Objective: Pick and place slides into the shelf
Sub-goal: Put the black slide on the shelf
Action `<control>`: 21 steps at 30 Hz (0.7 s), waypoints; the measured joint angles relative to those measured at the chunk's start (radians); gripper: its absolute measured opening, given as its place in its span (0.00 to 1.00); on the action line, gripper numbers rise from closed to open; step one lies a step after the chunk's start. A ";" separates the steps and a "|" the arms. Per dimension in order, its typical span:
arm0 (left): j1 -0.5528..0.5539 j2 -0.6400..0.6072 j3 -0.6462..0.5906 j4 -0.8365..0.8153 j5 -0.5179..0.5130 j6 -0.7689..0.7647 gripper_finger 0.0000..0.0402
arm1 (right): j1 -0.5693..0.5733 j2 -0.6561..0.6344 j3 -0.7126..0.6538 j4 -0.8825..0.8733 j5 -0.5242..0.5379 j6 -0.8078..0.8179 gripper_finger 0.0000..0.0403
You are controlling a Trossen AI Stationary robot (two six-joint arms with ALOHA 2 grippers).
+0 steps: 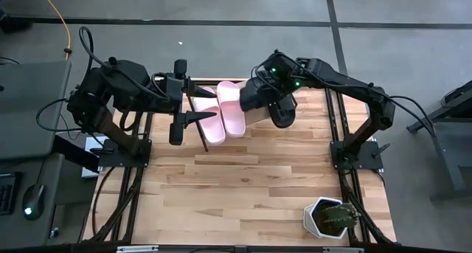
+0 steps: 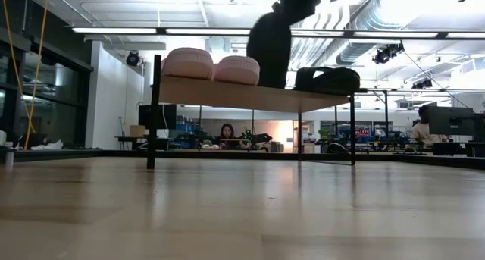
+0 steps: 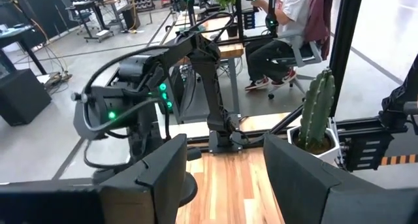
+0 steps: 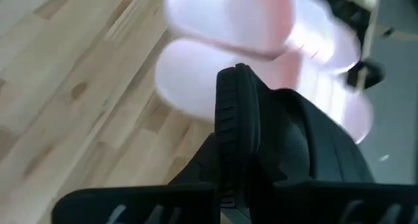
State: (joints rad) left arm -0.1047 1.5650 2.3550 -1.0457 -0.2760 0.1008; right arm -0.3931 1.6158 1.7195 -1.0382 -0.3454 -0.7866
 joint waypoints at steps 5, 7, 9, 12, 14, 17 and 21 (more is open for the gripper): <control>0.000 0.000 0.000 0.003 0.000 0.008 0.48 | 0.000 0.000 0.000 -0.040 0.000 0.023 0.01; 0.000 0.000 0.000 0.003 0.000 0.008 0.48 | 0.001 0.000 0.000 -0.039 -0.002 0.032 0.01; 0.000 0.000 0.000 0.003 0.000 0.008 0.48 | 0.000 0.000 0.000 -0.041 -0.004 0.047 0.01; 0.000 0.000 0.000 0.004 0.000 0.008 0.48 | 0.001 0.003 0.000 -0.049 -0.012 0.071 0.01; 0.000 0.000 0.000 0.004 0.000 0.008 0.48 | 0.000 0.010 0.000 -0.049 -0.045 0.087 0.01; 0.000 0.000 0.000 0.004 0.000 0.008 0.48 | 0.000 0.024 0.000 -0.043 -0.093 0.104 0.01; 0.000 0.001 0.000 0.005 0.000 0.008 0.48 | 0.003 0.050 0.000 -0.039 -0.116 0.117 0.01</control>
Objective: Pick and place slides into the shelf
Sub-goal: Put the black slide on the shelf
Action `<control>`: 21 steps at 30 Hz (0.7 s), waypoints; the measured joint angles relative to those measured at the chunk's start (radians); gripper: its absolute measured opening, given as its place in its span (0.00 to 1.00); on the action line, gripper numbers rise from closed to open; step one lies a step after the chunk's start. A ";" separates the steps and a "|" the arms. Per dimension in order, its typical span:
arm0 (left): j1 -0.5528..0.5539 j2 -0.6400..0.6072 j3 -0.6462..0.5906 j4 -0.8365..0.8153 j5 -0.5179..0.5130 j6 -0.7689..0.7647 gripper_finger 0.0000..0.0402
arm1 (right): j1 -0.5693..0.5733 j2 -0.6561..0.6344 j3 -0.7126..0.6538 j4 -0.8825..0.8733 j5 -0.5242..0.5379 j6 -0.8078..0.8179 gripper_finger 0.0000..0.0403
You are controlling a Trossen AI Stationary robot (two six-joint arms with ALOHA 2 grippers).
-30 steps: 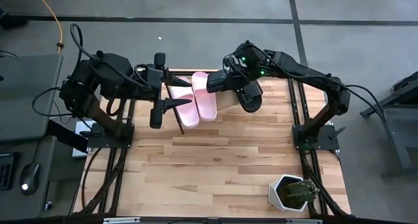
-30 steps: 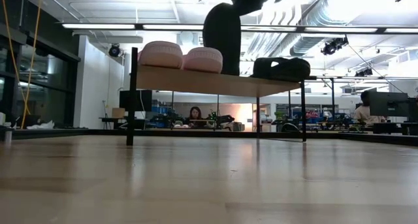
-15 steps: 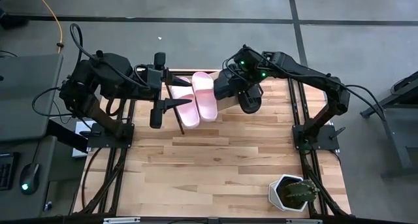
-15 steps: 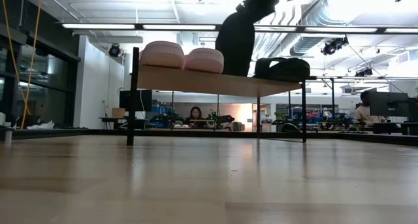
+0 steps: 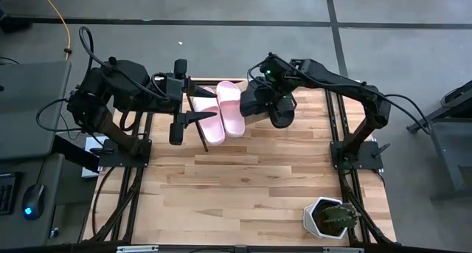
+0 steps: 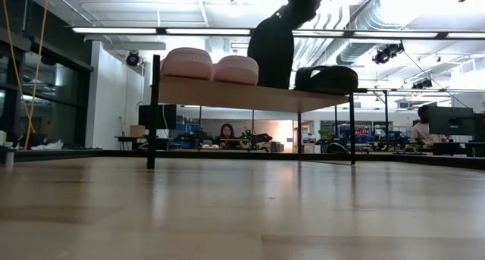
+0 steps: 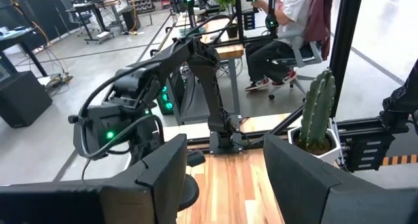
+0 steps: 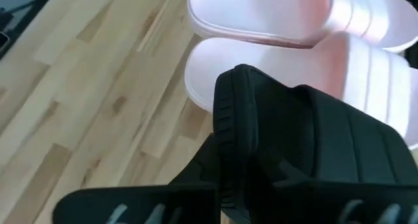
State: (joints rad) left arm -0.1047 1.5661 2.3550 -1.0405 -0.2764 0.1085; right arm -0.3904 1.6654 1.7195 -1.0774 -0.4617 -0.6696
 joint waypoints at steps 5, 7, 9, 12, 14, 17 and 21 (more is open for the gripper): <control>0.000 0.000 0.000 0.001 0.000 0.000 0.48 | 0.000 0.021 0.002 -0.016 -0.008 0.038 0.01; 0.000 0.000 0.000 0.001 0.000 0.000 0.48 | 0.000 0.028 0.002 -0.021 -0.010 0.048 0.01; 0.000 0.000 0.000 0.000 0.000 0.000 0.48 | 0.002 0.031 0.002 -0.031 -0.007 0.061 0.02; 0.000 0.000 0.000 0.000 0.000 0.000 0.48 | 0.005 0.036 0.001 -0.044 -0.002 0.080 0.04; 0.000 0.000 0.000 0.000 0.000 0.000 0.48 | 0.007 0.036 0.001 -0.052 0.009 0.090 0.05; 0.000 0.000 0.000 0.000 0.000 -0.001 0.48 | 0.008 0.036 0.001 -0.067 0.029 0.116 0.05; 0.000 0.000 0.000 0.001 0.000 -0.001 0.48 | 0.009 0.037 0.000 -0.102 0.067 0.147 0.06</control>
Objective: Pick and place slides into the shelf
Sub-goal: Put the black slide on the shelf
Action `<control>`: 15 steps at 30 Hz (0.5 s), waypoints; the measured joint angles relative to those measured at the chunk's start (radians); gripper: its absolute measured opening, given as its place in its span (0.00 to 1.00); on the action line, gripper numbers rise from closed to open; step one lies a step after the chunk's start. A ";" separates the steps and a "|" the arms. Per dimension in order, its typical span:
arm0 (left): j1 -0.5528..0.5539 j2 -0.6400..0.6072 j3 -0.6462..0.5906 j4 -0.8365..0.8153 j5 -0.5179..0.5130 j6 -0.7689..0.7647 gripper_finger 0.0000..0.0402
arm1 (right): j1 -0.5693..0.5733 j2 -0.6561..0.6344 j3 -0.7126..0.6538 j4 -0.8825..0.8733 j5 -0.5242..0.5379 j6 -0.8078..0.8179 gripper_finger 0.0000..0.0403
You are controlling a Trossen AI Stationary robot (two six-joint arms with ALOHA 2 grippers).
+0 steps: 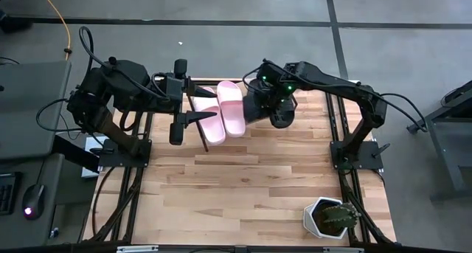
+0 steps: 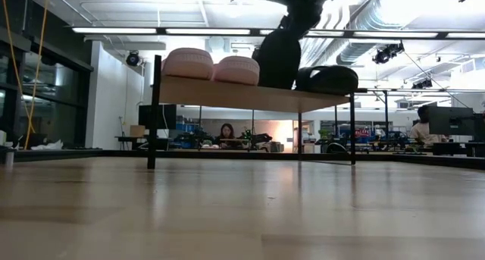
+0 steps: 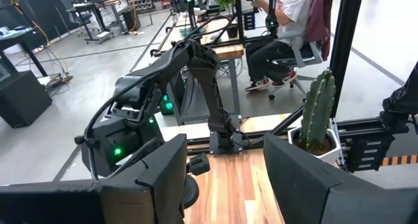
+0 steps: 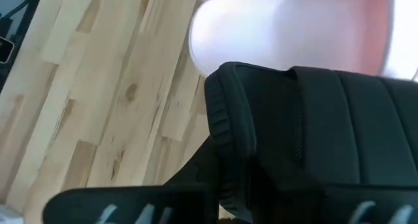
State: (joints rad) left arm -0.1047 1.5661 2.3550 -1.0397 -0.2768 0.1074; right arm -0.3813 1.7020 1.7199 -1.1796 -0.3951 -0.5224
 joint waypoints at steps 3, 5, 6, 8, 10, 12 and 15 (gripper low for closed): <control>0.000 0.000 0.000 0.000 0.000 0.000 0.48 | 0.003 0.000 0.000 -0.018 -0.008 0.003 0.07; 0.000 0.000 0.000 0.000 0.000 0.000 0.48 | 0.005 0.001 0.000 -0.025 -0.009 0.006 0.09; 0.000 0.000 0.000 0.001 0.000 0.000 0.48 | 0.005 0.001 -0.001 -0.026 -0.009 0.006 0.11; 0.000 0.000 0.000 0.001 0.000 0.000 0.48 | 0.010 0.004 -0.001 -0.022 -0.009 0.006 0.14; 0.000 0.000 0.000 0.002 0.000 -0.001 0.48 | 0.013 0.008 -0.002 -0.017 -0.009 -0.003 0.18; 0.000 0.000 0.000 0.002 0.000 -0.001 0.48 | 0.016 0.009 -0.002 -0.017 -0.012 -0.005 0.21; 0.000 0.000 0.000 0.002 0.000 -0.002 0.48 | 0.018 0.013 -0.002 -0.017 -0.016 -0.005 0.27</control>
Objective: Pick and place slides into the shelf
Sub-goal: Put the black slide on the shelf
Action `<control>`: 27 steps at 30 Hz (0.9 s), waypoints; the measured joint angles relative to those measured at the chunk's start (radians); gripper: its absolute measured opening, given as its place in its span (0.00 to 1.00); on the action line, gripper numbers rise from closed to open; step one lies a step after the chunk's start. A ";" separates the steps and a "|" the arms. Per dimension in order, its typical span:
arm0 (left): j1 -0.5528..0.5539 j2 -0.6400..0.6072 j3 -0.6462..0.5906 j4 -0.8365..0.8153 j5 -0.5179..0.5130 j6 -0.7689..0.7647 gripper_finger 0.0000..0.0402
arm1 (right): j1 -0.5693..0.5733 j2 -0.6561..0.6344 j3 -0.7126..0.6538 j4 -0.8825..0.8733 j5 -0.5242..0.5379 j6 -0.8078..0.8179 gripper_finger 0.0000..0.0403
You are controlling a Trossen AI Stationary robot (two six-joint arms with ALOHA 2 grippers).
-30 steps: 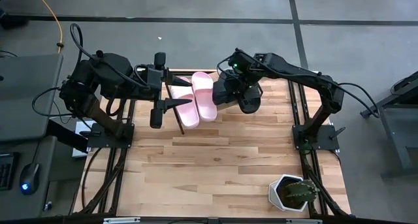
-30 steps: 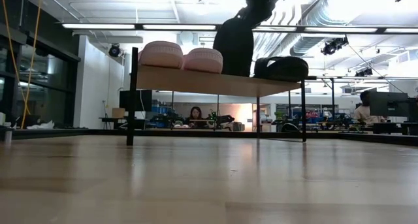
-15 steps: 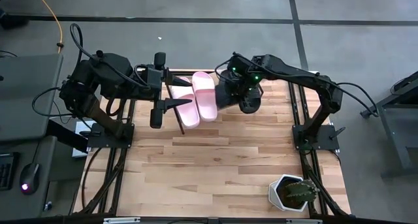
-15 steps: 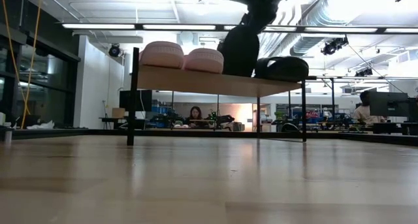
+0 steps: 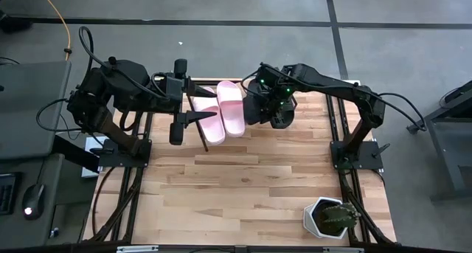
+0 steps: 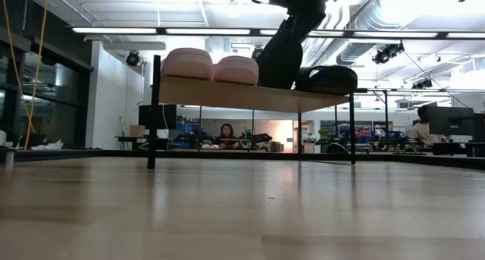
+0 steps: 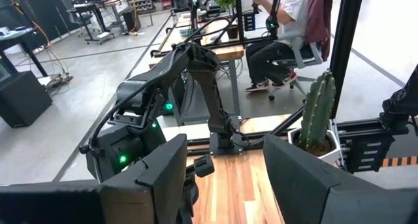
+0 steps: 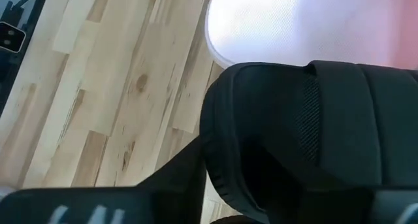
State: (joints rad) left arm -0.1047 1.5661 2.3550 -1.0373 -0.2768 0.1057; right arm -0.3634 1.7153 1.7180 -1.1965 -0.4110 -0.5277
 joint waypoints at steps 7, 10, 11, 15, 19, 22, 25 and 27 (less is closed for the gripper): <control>0.000 0.000 0.000 0.001 0.000 0.000 0.48 | 0.000 0.000 0.000 -0.003 0.000 0.034 0.42; 0.000 0.000 0.000 0.001 0.015 0.000 0.48 | -0.002 0.000 0.000 -0.004 0.009 0.042 0.50; 0.000 0.000 0.000 0.001 0.021 0.000 0.48 | -0.002 0.000 0.000 -0.005 0.010 0.050 0.53; 0.000 0.000 0.000 0.001 0.024 -0.005 0.48 | 0.000 0.000 0.000 -0.022 0.007 0.085 0.64; 0.000 0.000 0.000 0.001 0.024 -0.005 0.48 | 0.006 0.000 0.000 -0.039 -0.008 0.111 0.71; 0.000 0.000 0.000 0.001 0.024 -0.005 0.48 | 0.014 0.000 0.000 -0.047 -0.061 0.112 0.74; 0.000 0.000 0.000 0.000 0.025 -0.005 0.48 | 0.028 0.000 0.000 -0.049 -0.087 0.126 0.74; 0.000 0.000 0.000 0.000 0.027 -0.005 0.48 | 0.038 0.000 0.000 -0.049 -0.075 0.127 0.74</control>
State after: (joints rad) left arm -0.1047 1.5661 2.3550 -1.0370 -0.2501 0.1005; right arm -0.3254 1.7153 1.7176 -1.2453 -0.4865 -0.4007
